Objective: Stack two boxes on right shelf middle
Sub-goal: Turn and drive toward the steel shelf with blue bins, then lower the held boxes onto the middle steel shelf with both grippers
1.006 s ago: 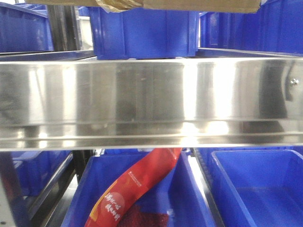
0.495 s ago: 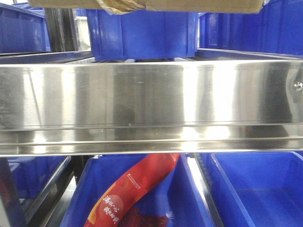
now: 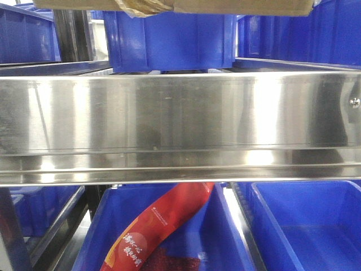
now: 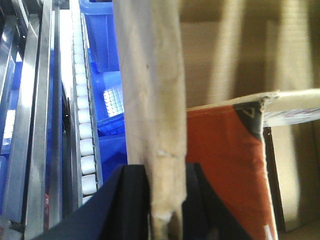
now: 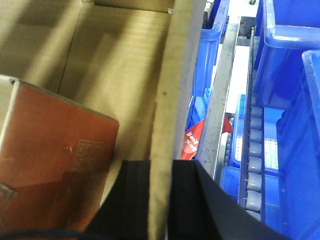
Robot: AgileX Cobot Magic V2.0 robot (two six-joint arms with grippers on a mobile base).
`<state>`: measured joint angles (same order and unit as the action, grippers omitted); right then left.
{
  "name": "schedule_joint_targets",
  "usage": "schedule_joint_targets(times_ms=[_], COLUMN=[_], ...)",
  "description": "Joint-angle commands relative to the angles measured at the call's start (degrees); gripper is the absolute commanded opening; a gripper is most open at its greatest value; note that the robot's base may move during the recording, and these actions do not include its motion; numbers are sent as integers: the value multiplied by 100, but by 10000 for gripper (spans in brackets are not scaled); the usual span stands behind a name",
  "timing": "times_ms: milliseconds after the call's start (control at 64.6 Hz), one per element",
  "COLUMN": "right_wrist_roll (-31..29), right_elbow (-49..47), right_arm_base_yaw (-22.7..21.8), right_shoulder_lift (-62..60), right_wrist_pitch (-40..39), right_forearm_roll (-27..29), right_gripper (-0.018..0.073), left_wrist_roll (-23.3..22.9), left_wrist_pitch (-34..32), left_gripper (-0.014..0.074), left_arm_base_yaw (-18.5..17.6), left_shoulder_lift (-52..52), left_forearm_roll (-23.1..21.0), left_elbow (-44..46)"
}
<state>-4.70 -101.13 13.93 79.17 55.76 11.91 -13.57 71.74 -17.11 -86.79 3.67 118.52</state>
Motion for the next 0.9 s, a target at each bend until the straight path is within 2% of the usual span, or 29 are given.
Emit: schedule_joint_targets(times_ms=[0, 371, 588, 882], right_wrist_roll=[-36, -36, -36, -36], right_elbow=[-41, -41, -41, -41], right_arm_base_yaw=[-59, -59, -59, -59], right_shoulder_lift=[-26, -26, 313, 1176], right_wrist_pitch=[-221, -270, -172, 45], right_forearm_roll=[-276, -267, -128, -68], right_gripper=[-154, -154, -154, -154], left_wrist_roll=[-9, -9, -9, -9], left_wrist_pitch=[-262, -346, -178, -178], left_gripper=[-111, -111, -111, -111], left_arm_base_yaw=[9, 9, 9, 9], left_shoulder_lift=[59, 33, -383, -1045], left_forearm_roll=[234, 234, 879, 957], left_elbow=[91, 91, 77, -247])
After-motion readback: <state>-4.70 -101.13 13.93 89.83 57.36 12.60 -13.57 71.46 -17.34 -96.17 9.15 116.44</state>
